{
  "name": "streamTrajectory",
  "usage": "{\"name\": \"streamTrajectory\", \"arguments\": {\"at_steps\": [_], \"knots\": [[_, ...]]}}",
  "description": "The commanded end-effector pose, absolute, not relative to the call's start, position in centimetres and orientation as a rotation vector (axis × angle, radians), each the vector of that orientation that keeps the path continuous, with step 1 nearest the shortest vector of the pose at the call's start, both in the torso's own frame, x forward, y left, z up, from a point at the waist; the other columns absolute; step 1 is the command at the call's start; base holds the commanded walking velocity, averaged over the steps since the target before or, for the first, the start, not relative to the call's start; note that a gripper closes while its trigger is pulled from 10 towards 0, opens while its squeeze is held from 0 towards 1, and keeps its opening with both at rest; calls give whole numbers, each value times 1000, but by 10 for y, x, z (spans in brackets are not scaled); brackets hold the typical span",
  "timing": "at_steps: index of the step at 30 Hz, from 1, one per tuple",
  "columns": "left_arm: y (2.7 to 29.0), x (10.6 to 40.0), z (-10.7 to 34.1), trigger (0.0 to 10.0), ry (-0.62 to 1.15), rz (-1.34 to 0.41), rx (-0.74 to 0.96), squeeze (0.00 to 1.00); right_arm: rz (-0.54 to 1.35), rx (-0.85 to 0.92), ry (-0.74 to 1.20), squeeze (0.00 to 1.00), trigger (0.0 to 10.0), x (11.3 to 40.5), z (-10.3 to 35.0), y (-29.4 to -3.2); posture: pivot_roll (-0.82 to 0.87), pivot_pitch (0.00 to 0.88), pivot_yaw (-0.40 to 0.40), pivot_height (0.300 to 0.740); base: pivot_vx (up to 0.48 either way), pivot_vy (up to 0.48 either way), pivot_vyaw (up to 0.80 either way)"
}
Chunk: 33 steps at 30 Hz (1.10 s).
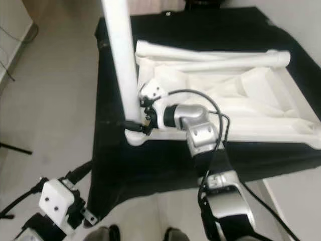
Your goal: Building children table
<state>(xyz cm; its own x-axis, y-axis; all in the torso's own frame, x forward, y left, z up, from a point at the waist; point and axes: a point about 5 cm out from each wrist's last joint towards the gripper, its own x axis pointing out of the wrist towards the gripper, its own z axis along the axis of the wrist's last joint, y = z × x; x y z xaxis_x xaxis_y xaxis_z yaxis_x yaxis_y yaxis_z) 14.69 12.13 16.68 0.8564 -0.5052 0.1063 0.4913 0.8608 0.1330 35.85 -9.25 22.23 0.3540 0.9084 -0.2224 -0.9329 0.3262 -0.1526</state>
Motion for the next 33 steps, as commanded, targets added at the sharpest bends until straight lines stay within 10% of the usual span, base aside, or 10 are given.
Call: {"name": "streamTrajectory", "arguments": {"at_steps": [1,5,6,8,9,22,29,33], "knots": [[119,142,168,10000,-138,-533,92,0,1260,-281,109,0,10000,358,219,-90,125,223,-26,740,0,0,0],[118,140,169,10000,-135,-540,87,0,1330,-274,118,0,10000,357,217,-90,127,233,-24,740,0,0,0],[117,139,169,10000,-133,-546,83,0,1367,-251,112,0,4471,357,220,-90,130,241,-24,740,0,0,0],[117,139,169,10000,-133,-546,83,0,1367,-251,112,0,4471,357,220,-90,130,241,-24,740,0,0,0],[116,138,169,10000,-132,-552,80,0,1408,-231,97,0,0,358,223,-91,130,248,-23,740,0,0,0],[112,136,170,10000,-133,-569,68,0,1513,-192,19,0,0,359,234,-101,124,270,-25,740,0,0,0],[118,136,172,10000,-142,-549,74,0,563,-252,121,0,0,317,176,-98,91,290,-23,740,0,0,0],[119,138,172,10000,-141,-558,73,0,419,-261,141,0,0,294,176,-101,74,285,-6,740,0,0,0]]}}
